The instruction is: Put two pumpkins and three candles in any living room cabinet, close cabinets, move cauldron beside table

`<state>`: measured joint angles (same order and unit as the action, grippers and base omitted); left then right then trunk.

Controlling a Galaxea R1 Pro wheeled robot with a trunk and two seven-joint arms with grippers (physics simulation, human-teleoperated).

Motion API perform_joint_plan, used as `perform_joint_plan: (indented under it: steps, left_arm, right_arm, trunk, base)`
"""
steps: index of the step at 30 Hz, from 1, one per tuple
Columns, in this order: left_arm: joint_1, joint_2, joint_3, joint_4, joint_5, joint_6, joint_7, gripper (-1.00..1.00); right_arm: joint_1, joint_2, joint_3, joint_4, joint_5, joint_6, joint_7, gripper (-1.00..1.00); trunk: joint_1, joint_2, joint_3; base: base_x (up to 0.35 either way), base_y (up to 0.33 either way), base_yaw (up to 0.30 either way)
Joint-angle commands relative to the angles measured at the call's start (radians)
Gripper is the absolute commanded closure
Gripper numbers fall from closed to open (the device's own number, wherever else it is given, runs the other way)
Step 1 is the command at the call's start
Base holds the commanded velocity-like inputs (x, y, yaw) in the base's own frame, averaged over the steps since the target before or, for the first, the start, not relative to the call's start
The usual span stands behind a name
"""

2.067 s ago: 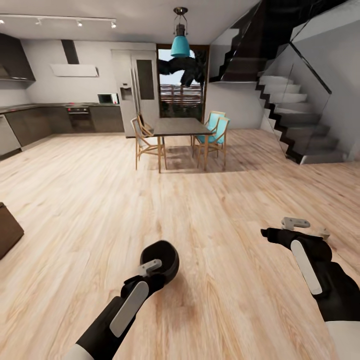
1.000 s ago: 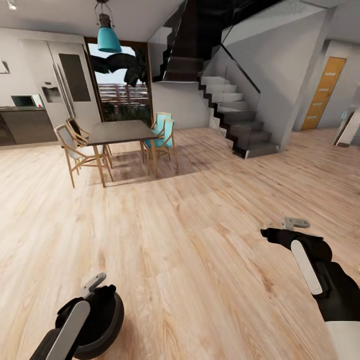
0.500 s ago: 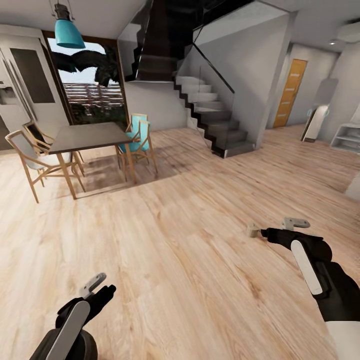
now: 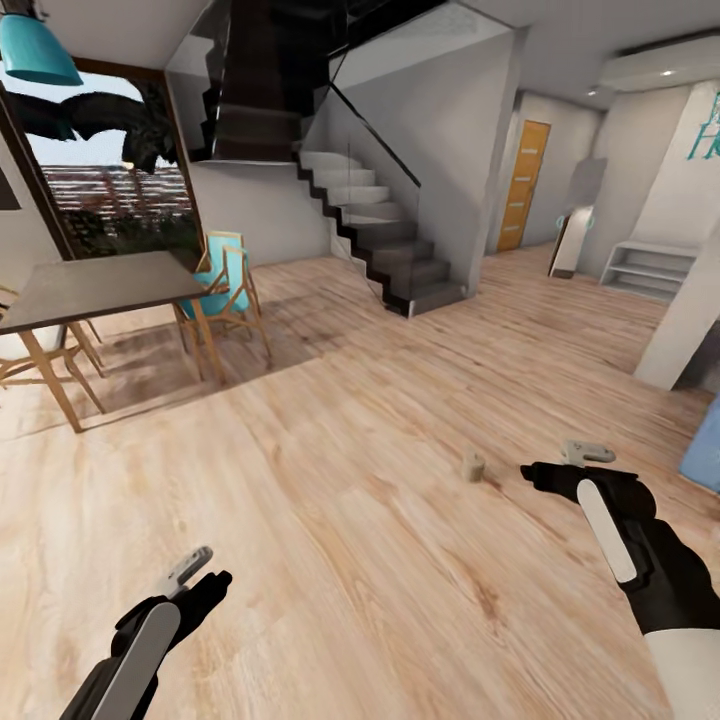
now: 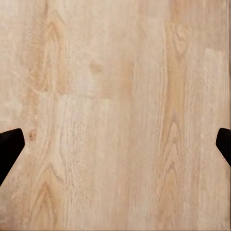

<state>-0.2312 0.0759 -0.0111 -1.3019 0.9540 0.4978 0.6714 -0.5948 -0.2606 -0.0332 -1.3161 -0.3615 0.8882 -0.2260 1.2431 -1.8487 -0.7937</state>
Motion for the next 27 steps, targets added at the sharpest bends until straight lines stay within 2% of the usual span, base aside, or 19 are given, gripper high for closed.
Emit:
perform_joint_plan:
  steps: [1,12,18,27]
  left_arm:
    - [0.0,0.001,-0.001,-0.001,0.008,0.001,0.008,-1.0]
    - [0.0,0.001,-0.003,0.004,0.004,0.0,0.008,-1.0]
    - [0.0,-0.001,-0.006,0.006,0.003,-0.001,0.008,-1.0]
    - [0.0,-0.001,-0.007,0.006,-0.001,-0.001,0.01,-1.0]
  right_arm:
    - [-0.002,0.0,0.001,0.002,-0.011,0.003,-0.007,-1.0]
    - [-0.003,0.009,0.006,0.099,-0.012,-0.006,0.005,-1.0]
    - [0.0,0.025,0.008,0.114,-0.01,-0.01,0.006,-1.0]
    - [0.001,0.064,0.015,0.197,-0.01,0.004,0.005,-1.0]
  trunk:
    - [0.001,0.0,-0.001]
    - [0.001,0.0,-0.001]
    - [0.001,0.0,-0.001]
    - [0.001,0.0,0.007]
  base:
    - [0.33,0.0,-0.125]
    - [0.33,0.0,-0.023]
    - [0.33,0.0,-0.001]
    - [0.33,0.0,0.0]
